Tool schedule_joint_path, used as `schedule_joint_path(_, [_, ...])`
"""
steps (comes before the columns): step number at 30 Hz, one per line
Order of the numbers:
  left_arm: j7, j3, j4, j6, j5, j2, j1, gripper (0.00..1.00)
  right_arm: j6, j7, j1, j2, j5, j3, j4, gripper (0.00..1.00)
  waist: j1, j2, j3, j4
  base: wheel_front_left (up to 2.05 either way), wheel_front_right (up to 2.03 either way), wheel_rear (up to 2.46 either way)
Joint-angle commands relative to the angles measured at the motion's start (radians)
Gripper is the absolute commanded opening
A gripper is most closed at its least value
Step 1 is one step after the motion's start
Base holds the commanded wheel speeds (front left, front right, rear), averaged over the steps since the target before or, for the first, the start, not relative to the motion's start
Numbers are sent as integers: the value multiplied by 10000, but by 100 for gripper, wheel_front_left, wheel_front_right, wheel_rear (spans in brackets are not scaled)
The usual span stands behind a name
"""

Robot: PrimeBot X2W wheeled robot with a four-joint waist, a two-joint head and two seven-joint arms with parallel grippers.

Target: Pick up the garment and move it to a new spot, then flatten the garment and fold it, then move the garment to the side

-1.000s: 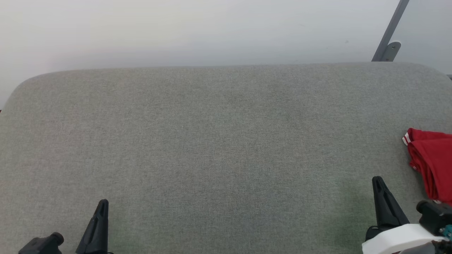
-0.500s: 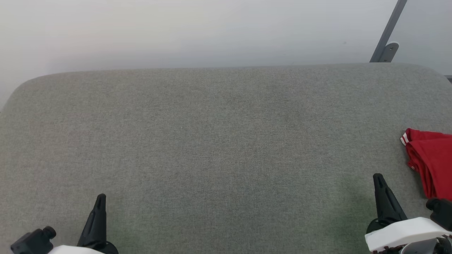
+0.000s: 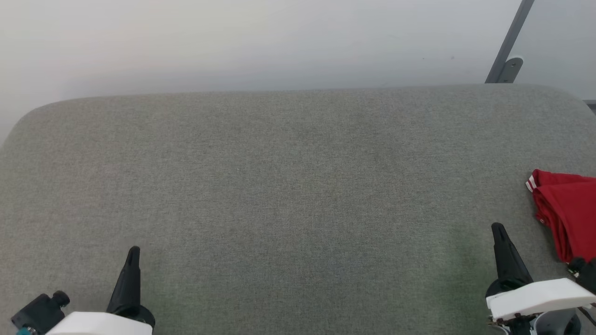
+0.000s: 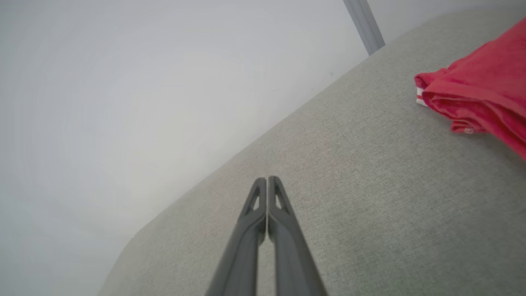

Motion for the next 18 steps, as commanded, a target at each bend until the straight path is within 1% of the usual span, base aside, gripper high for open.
schedule_joint_path(1, [88,100,-61,6,-345,31,-278,0,-4,52,-237,-2,368,-16,-53,0,0,-1,-6,-5,0,0,0])
schedule_joint_path(18, [615,326,222,9,-2045,-284,-688,0,-4,416,-531,38,2459,-59,228,0,0,-1,-67,-60,0,0,0])
